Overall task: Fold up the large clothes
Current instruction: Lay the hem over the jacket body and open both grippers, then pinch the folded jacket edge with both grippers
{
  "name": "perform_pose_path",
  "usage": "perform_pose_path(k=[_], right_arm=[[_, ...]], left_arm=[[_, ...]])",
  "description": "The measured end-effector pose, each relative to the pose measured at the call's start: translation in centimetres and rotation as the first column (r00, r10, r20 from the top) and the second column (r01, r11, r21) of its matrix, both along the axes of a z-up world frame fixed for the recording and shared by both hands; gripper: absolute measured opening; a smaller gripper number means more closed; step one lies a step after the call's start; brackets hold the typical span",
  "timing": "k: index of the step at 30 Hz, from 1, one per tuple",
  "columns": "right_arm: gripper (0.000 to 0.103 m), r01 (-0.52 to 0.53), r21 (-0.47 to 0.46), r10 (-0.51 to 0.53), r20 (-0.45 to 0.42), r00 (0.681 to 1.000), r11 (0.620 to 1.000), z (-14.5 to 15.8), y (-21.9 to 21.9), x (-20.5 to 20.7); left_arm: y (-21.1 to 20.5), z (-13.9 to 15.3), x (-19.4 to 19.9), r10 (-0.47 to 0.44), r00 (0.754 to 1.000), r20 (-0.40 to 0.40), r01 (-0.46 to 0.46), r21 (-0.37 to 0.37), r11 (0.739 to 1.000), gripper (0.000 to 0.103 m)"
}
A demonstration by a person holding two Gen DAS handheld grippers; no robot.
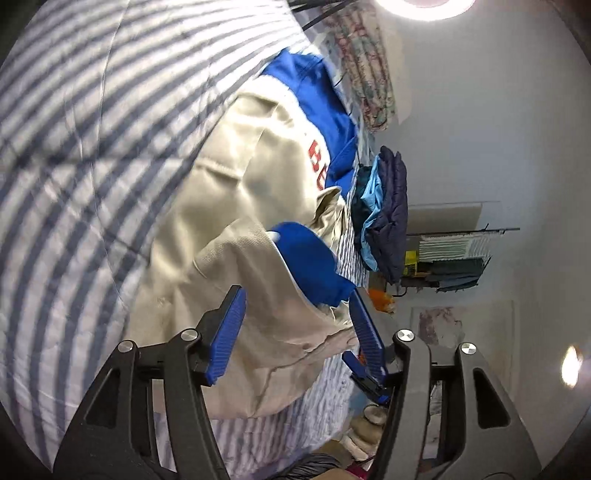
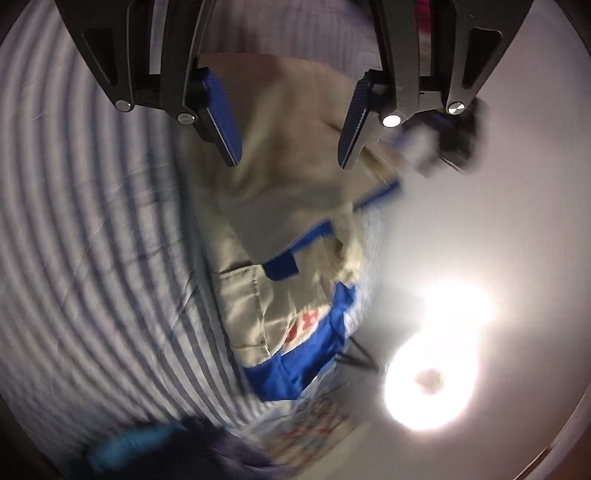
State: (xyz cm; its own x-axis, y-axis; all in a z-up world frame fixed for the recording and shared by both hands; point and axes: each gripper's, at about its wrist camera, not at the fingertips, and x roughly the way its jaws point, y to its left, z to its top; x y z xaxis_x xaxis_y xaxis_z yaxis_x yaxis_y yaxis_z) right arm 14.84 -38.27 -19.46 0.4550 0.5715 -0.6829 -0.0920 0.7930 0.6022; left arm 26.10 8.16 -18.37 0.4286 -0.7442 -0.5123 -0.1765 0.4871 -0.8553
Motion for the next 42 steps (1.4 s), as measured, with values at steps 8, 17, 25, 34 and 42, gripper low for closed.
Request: perform_pose_path(k=[8, 17, 25, 34, 42], right_arm=[[0.037, -0.152, -0.073, 0.161, 0.133, 0.978, 0.986, 0.8, 3.4, -2.2], [0.037, -0.224, -0.234, 0.271, 0.191, 0.943, 0.946, 0.5, 10.8, 2.0], [0.015, -0.104, -0.272, 0.125, 0.061, 0.99, 0.957, -4.2, 6.8, 5.3], [0.03, -0.015, -0.193, 0.043, 0.144, 0.989, 0.981, -1.3, 2.2, 1.8], [0.03, -0.002, -0.278, 0.051, 0.171, 0.984, 0.961, -1.2, 4.1, 1.9]], left_arm=[[-3.2, 1.7, -3.1, -0.18, 0.975, 0.133, 0.137, 0.28, 0.95, 0.051], [-9.3, 0.3, -0.6, -0.338, 0.927, 0.16, 0.209, 0.526, 0.824, 0.038], [-8.5, -4.5, 3.6, -0.305, 0.943, 0.13, 0.199, 0.512, 0.836, 0.009], [-5.0, -2.7, -0.3, -0.25, 0.955, 0.157, 0.133, 0.53, 0.838, 0.009], [-4.0, -0.5, -2.8, -0.218, 0.948, 0.23, 0.066, 0.531, 0.845, 0.009]])
